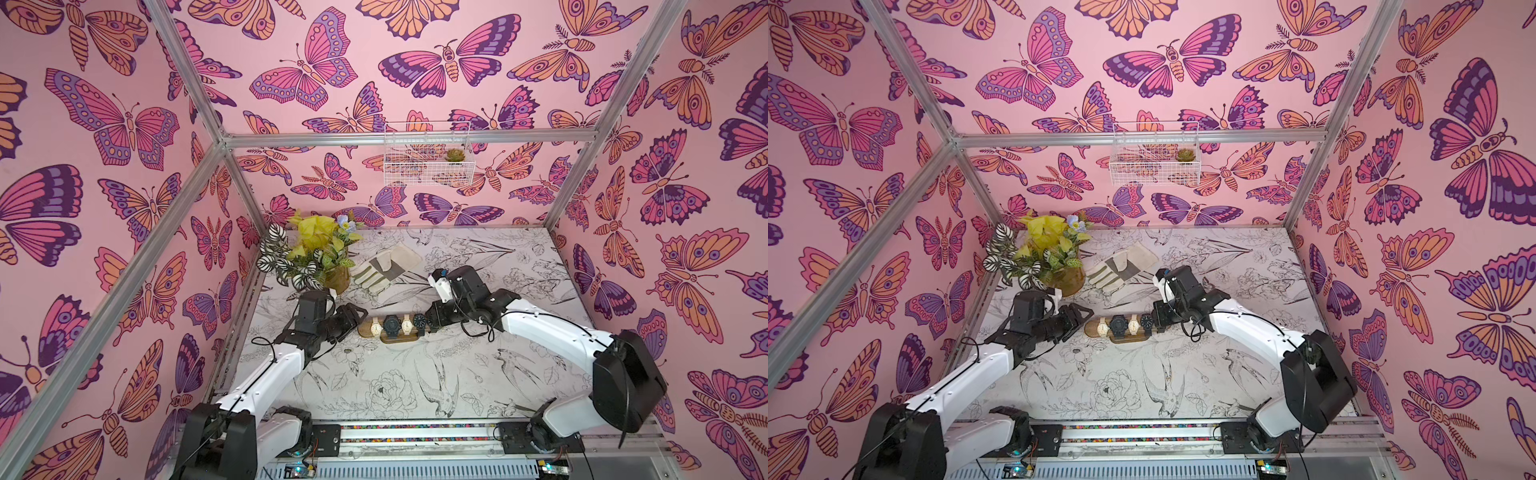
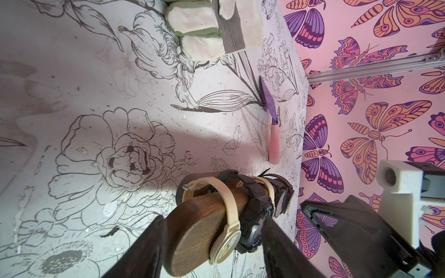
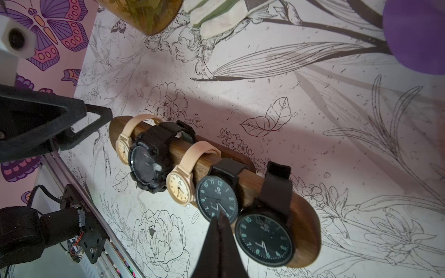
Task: Place watch on stand
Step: Adjust the watch on the stand.
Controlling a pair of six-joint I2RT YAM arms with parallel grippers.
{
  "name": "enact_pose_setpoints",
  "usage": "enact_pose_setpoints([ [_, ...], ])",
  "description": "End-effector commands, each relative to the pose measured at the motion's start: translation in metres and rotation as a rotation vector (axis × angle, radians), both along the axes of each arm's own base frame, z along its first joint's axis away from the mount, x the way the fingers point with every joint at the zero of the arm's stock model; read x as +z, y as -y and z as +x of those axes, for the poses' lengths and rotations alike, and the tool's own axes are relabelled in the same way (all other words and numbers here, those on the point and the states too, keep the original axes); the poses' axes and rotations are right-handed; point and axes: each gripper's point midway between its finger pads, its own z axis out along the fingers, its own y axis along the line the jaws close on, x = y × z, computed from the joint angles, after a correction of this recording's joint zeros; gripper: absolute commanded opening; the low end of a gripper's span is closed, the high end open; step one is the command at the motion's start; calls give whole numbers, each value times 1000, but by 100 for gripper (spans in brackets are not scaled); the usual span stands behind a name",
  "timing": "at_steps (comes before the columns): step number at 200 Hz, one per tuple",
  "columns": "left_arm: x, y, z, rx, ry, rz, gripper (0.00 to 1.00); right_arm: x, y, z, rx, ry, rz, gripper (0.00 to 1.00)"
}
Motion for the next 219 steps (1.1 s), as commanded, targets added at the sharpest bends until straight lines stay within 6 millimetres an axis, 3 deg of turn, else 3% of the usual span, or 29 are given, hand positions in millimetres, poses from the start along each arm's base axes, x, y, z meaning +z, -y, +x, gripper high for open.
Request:
enact_pose_setpoints([
  [1, 4, 0, 3, -7, 16, 18, 65, 3, -5, 0, 23, 9, 0, 5],
  [103, 3, 0, 2, -8, 15, 19, 65, -15, 3, 1, 16, -3, -65, 5],
  [219, 6, 1, 4, -10, 22, 15, 65, -7, 3, 2, 26, 20, -62, 5],
])
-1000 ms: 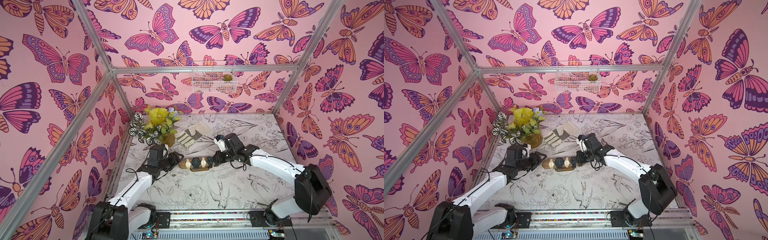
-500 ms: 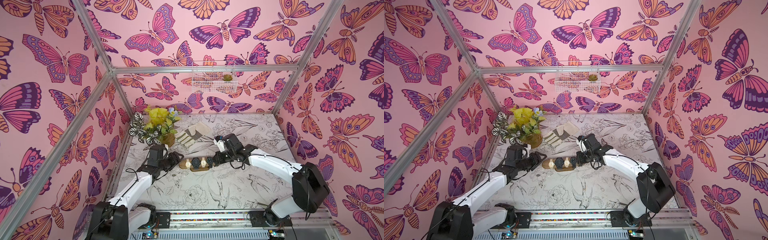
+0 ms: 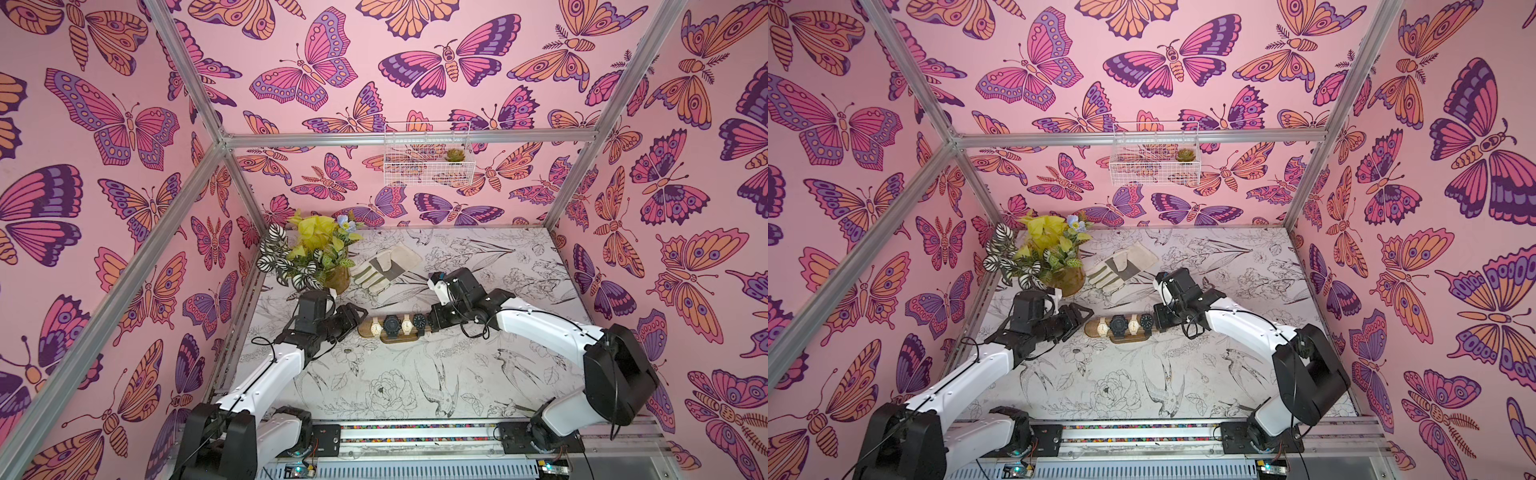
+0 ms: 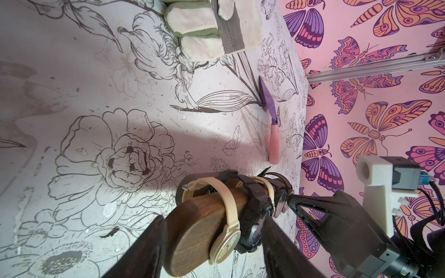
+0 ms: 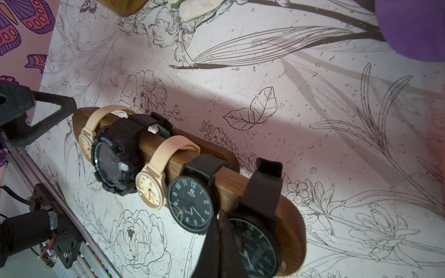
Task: Place watch on stand
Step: Adjust the watch on the stand, then reset both arms
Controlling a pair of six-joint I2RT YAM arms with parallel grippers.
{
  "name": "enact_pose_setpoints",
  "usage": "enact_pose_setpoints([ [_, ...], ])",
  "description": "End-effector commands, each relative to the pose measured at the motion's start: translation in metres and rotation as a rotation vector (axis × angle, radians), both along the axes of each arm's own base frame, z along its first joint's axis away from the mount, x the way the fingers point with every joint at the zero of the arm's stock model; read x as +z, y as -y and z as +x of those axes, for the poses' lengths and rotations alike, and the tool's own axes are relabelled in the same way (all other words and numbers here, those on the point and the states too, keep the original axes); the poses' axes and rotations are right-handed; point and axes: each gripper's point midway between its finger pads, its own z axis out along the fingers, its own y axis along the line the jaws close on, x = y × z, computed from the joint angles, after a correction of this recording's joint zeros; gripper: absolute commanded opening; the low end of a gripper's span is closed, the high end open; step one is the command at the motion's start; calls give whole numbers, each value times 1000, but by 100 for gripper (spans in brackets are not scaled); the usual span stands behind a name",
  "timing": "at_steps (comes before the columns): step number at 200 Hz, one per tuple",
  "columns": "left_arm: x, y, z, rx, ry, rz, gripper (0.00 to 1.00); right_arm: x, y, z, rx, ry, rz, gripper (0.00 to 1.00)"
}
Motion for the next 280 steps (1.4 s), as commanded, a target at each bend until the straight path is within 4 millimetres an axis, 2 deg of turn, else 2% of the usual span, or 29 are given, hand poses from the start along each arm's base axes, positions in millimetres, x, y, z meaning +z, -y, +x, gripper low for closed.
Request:
enact_pose_setpoints([
  [1, 5, 1, 3, -9, 19, 14, 65, 9, -4, 0, 17, 15, 11, 5],
  [38, 10, 2, 5, -15, 29, 16, 65, 35, -3, -4, 21, 48, 41, 5],
  [59, 23, 2, 4, -32, 57, 28, 65, 54, 13, -5, -13, 93, 30, 7],
  [73, 37, -1, 3, -42, 90, 59, 65, 67, 30, -1, -61, 125, 25, 13],
  [79, 43, -3, 2, -45, 109, 77, 67, 71, 39, 2, -92, 144, 22, 18],
  [89, 53, -7, 1, -48, 145, 111, 69, 78, 54, 6, -133, 171, 16, 33],
  [101, 64, -13, -2, -48, 183, 155, 75, 85, 75, 11, -185, 194, -3, 42],
  [102, 65, -14, -3, -49, 186, 160, 79, 86, 77, 12, -191, 196, -5, 43],
  [103, 66, -14, -3, -48, 188, 163, 90, 86, 79, 12, -196, 198, -6, 44],
  [104, 67, -15, -3, -47, 192, 166, 96, 87, 80, 12, -200, 200, -7, 44],
  [105, 68, -15, -3, -46, 194, 170, 98, 88, 82, 13, -203, 201, -7, 45],
  [112, 73, -20, -5, -41, 213, 203, 99, 92, 94, 15, -232, 214, -12, 51],
  [113, 73, -20, -5, -40, 215, 207, 99, 93, 95, 15, -235, 215, -12, 55],
  [114, 73, -22, -5, -37, 216, 213, 99, 94, 96, 16, -240, 217, -12, 63],
  [115, 75, -23, -5, -35, 220, 219, 99, 94, 98, 16, -243, 218, -13, 81],
  [116, 75, -24, -6, -33, 222, 225, 99, 95, 100, 16, -248, 219, -14, 88],
  [117, 76, -24, -6, -31, 225, 230, 99, 96, 101, 17, -252, 221, -14, 94],
  [119, 77, -26, -6, -26, 230, 241, 99, 97, 105, 17, -260, 226, -13, 99],
  [146, 93, -54, -7, 58, 302, 382, 99, 113, 143, 23, -338, 310, -99, 99],
  [178, 110, -106, 5, 316, 472, 583, 99, 119, 197, 33, -550, 450, -297, 99],
  [191, 110, -119, 11, 355, 544, 675, 99, 121, 209, 36, -607, 508, -330, 99],
  [202, 103, -134, 13, 411, 533, 756, 99, 120, 219, 39, -652, 545, -364, 99],
  [214, 92, -150, 15, 460, 497, 860, 99, 111, 228, 45, -659, 598, -435, 99],
  [238, 68, -171, 21, 445, 432, 1091, 99, 76, 237, 53, -608, 677, -557, 99],
  [257, 53, -192, 20, 552, 382, 1179, 99, 57, 261, 54, -707, 675, -586, 99],
  [265, 42, -193, 21, 533, 390, 1193, 99, 47, 270, 56, -742, 657, -561, 99],
  [275, 39, -182, 31, 480, 490, 1155, 99, 36, 280, 59, -783, 630, -531, 99],
  [276, 32, -181, 29, 462, 485, 1157, 99, 35, 280, 59, -785, 630, -527, 99],
  [280, 25, -177, 29, 430, 511, 1141, 99, 31, 283, 60, -796, 621, -521, 99],
])
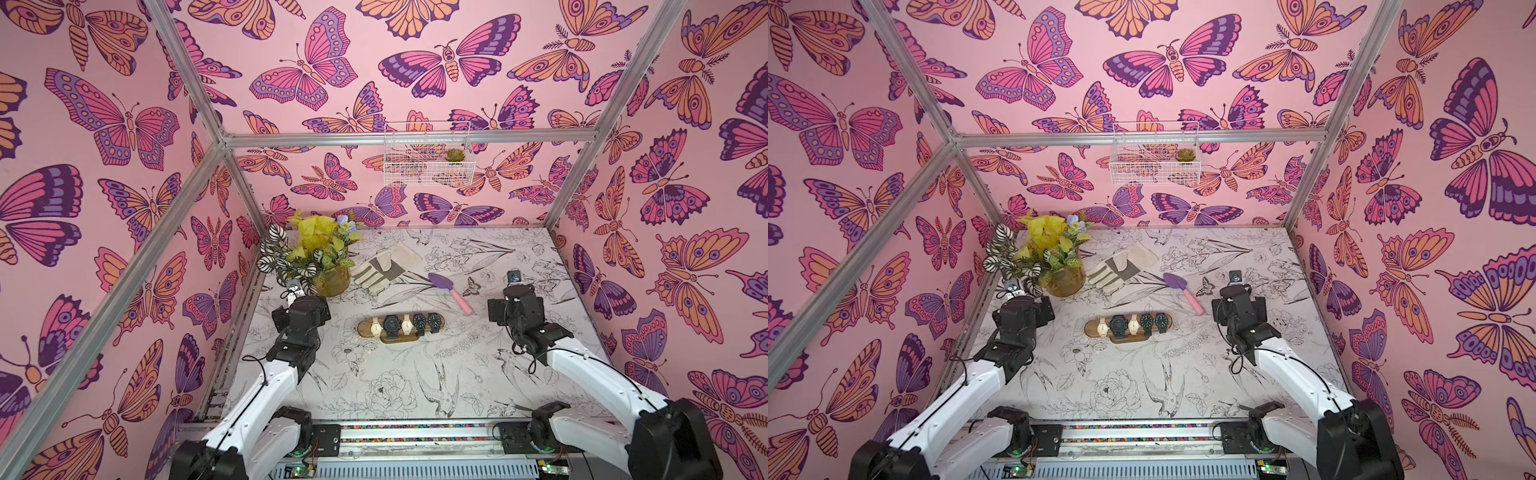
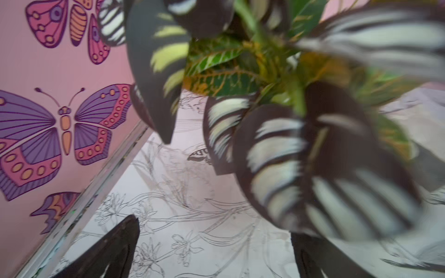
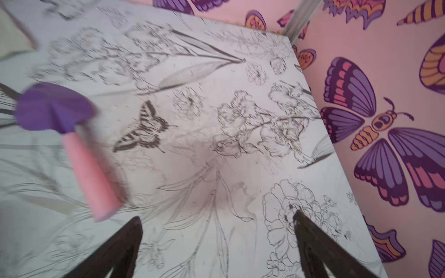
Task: Place watch on stand
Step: Reset both arms
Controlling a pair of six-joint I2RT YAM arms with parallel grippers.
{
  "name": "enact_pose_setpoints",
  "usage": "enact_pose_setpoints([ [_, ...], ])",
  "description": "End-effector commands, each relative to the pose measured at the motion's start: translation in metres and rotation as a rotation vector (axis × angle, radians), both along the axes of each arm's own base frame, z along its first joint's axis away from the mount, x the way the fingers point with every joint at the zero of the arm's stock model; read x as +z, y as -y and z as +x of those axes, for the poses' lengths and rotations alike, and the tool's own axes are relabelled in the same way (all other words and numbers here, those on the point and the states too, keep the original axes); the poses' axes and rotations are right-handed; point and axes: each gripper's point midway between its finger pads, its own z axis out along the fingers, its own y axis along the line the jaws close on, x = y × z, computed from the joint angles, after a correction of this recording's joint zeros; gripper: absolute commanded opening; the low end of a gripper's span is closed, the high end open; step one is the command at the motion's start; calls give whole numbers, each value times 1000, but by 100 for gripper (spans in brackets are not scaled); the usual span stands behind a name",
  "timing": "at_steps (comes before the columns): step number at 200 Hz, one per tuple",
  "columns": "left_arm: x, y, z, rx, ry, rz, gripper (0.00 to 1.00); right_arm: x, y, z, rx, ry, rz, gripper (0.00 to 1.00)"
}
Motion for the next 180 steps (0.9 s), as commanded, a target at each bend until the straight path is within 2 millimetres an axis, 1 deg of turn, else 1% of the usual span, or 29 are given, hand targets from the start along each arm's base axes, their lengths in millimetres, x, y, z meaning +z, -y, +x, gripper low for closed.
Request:
enact_pose_setpoints([
  [1, -5, -3, 6, -59, 107, 88, 99, 17, 24, 22, -99, 154, 48, 99],
  [11, -11, 7, 11, -144, 129, 68, 99, 7, 28, 24, -116, 146, 58, 99],
  [21, -20, 14, 17, -215, 117, 43, 99, -4, 30, 28, -118, 138, 64, 99],
  [33, -32, 17, 25, -256, 64, 29, 98, -17, 30, 32, -116, 129, 69, 99],
  [42, -36, 20, 33, -278, 24, 11, 98, -21, 28, 37, -103, 131, 66, 99],
  [44, -39, 21, 33, -285, 8, 6, 98, -20, 28, 38, -98, 128, 66, 99],
  [46, -33, 22, 38, -292, 16, 3, 98, -21, 27, 39, -94, 122, 66, 99],
  [56, -35, 27, 47, -328, 9, -18, 98, -17, 25, 44, -93, 141, 85, 99],
  [60, -31, 27, 51, -333, 26, -19, 98, -17, 25, 46, -90, 153, 94, 99],
  [62, -38, 26, 53, -333, 5, -23, 98, -16, 25, 47, -88, 157, 98, 99],
  [65, -41, 27, 54, -334, -5, -27, 98, -15, 25, 48, -85, 164, 103, 99],
  [83, -40, 30, 67, -366, 34, -51, 99, -11, 25, 56, -70, 209, 113, 99],
  [92, -39, 33, 74, -394, 30, -37, 99, -12, 25, 59, -60, 201, 106, 99],
  [100, -46, 36, 76, -414, -7, -43, 99, -13, 27, 63, -58, 194, 101, 99],
  [113, -54, 38, 81, -445, 11, -40, 99, -13, 26, 68, -29, 194, 100, 99],
  [121, -52, 32, 84, -427, 44, -63, 99, -13, 27, 71, -20, 222, 103, 99],
  [128, -55, 26, 82, -418, 35, -99, 99, -19, 32, 71, -33, 249, 119, 99],
  [131, -55, 25, 81, -418, 37, -108, 99, -19, 34, 72, -37, 278, 135, 99],
  [141, -57, 22, 78, -410, 60, -109, 99, -21, 37, 67, -24, 315, 172, 99],
  [148, -60, 22, 76, -414, 83, -102, 99, -29, 39, 62, -34, 292, 180, 99],
  [155, -56, 22, 76, -412, 118, -95, 99, -26, 38, 62, -20, 333, 176, 99],
  [164, -58, 20, 76, -398, 87, -110, 99, -25, 35, 65, 2, 356, 178, 99],
  [172, -60, 21, 76, -411, 72, -110, 99, -27, 32, 65, 20, 334, 180, 99],
  [180, -58, 22, 77, -415, 95, -102, 99, -29, 28, 66, 41, 291, 183, 99],
])
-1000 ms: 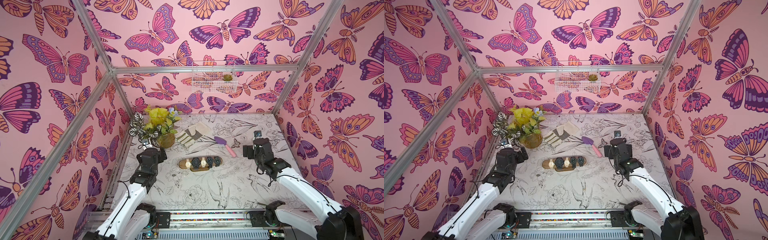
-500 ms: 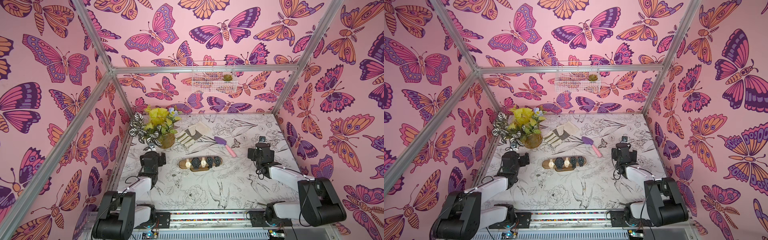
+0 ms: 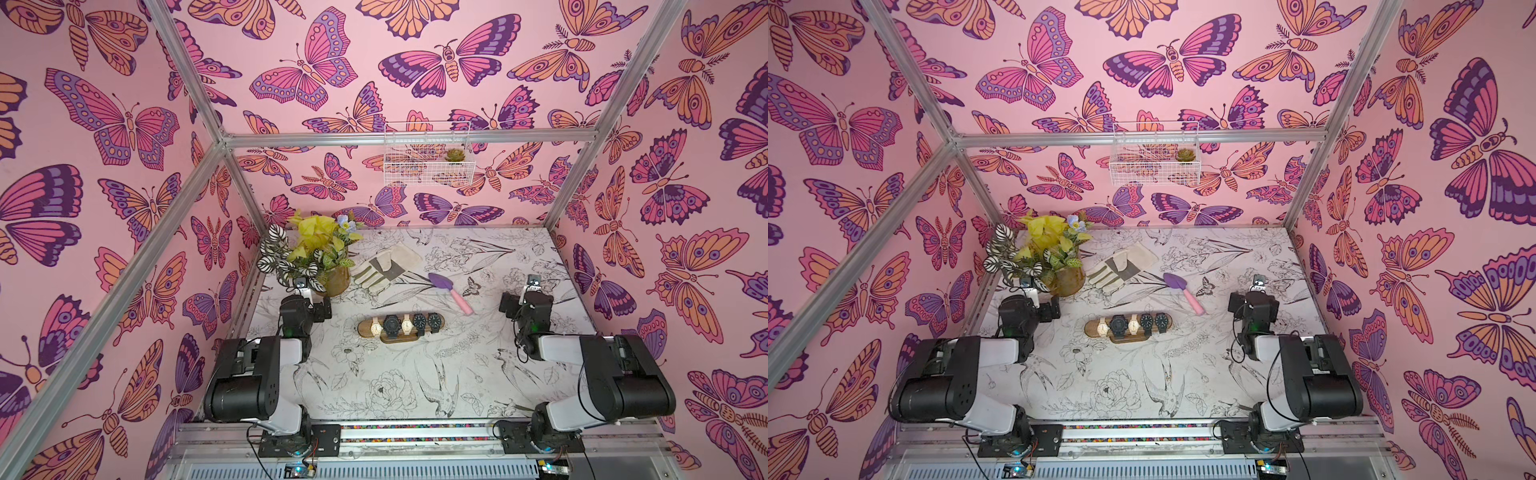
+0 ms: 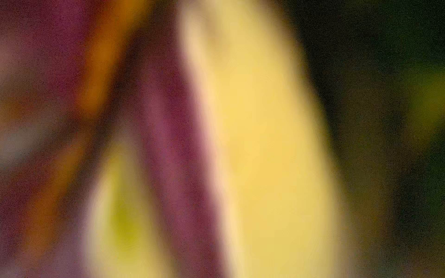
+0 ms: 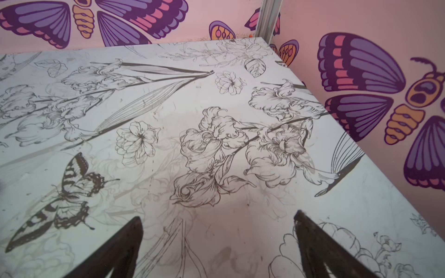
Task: Place watch on stand
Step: Reset both arms
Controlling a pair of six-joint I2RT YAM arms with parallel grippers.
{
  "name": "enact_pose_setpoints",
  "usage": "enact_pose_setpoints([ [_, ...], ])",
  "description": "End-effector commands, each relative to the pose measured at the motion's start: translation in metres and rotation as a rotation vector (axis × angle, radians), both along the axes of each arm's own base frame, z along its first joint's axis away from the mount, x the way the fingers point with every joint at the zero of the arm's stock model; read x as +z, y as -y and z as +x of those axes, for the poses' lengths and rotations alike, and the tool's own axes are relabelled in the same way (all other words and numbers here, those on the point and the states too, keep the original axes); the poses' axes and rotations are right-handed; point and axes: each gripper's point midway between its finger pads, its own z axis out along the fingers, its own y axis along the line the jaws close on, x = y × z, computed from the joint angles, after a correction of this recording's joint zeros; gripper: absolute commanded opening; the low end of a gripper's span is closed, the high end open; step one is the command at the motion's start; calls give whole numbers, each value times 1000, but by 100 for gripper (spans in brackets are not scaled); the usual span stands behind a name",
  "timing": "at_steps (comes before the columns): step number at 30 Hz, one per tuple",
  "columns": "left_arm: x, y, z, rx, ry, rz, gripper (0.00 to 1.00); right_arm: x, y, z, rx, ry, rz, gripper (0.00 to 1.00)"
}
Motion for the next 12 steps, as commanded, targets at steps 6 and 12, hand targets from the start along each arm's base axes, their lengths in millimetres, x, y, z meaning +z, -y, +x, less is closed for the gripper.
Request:
enact_pose_setpoints([
  [6, 12, 6, 5, -34, 70, -16, 99, 23, -15, 18, 86, 79, 28, 99],
  [12, 12, 6, 5, -30, 73, -4, 99, 25, -15, 16, 89, 80, 32, 99],
])
